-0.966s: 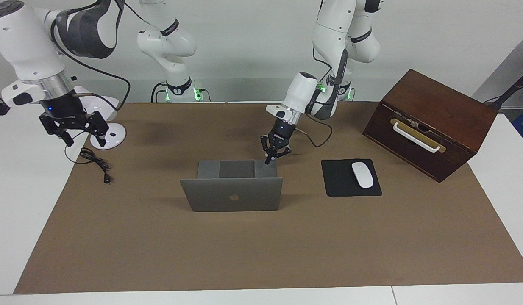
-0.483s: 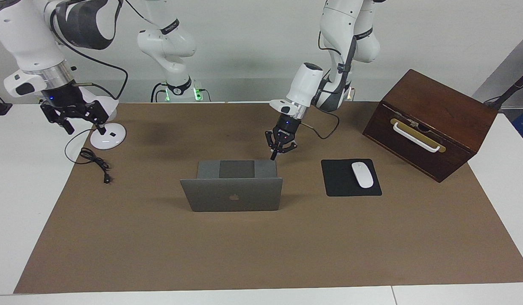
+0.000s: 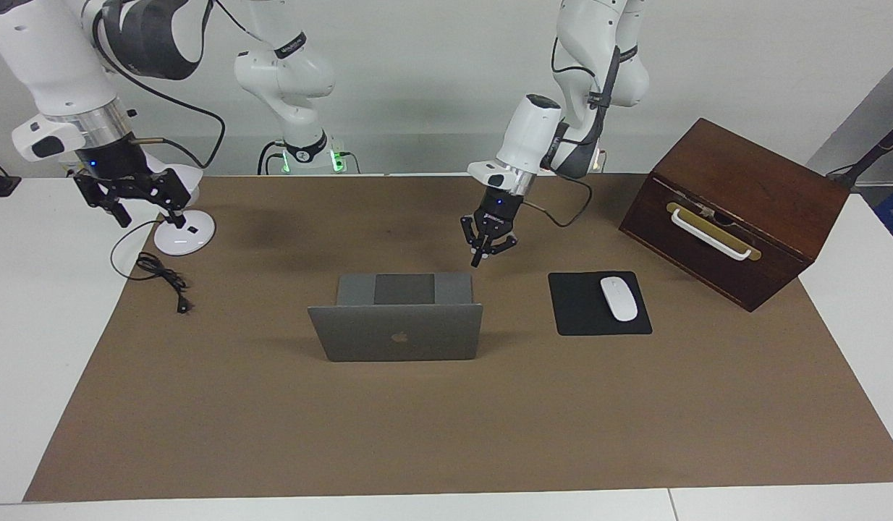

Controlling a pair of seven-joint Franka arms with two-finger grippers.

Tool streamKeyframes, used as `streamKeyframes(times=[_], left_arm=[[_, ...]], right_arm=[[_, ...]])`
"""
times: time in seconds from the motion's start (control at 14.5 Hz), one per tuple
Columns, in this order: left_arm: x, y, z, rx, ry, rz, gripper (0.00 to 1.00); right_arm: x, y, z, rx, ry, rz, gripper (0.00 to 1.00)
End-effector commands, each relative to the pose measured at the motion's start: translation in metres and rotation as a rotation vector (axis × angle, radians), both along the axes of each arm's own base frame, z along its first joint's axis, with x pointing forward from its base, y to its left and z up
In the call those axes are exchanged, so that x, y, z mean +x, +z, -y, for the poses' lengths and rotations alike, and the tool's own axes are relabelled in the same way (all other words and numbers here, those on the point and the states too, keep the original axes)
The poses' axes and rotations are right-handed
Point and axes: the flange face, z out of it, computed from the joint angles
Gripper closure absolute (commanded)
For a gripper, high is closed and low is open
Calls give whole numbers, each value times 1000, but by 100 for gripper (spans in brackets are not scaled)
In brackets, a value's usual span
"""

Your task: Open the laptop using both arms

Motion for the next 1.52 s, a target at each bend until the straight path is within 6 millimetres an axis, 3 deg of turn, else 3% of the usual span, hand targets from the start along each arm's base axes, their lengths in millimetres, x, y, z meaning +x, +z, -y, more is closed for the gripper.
streamKeyframes(times=[0.0, 0.21, 0.62, 0.9, 1.03, 1.1, 1.17, 1.24, 1.45], left_arm=[[23, 51, -8, 45, 10, -79, 100], [41, 94, -33, 81, 23, -129, 100], [56, 153, -95, 135, 34, -174, 100], [61, 175, -141, 164, 81, -225, 100], [63, 184, -160, 171, 112, -255, 100], [65, 188, -169, 173, 128, -270, 72], [66, 191, -177, 179, 144, -278, 23], [67, 193, -185, 192, 159, -273, 0], [73, 195, -212, 189, 209, -273, 0]], right_arm=[[7, 13, -22, -28, 22, -10, 0], [14, 19, -81, -32, 127, 15, 0], [14, 37, -154, -7, 194, 66, 0], [12, 37, -146, -19, 192, 32, 0], [6, 49, -143, -25, 187, -6, 0], [3, 55, -142, -26, 186, -25, 0], [3, 57, -142, -32, 185, -39, 0], [5, 59, -143, -50, 188, -44, 0], [7, 54, -139, -56, 186, -61, 0]])
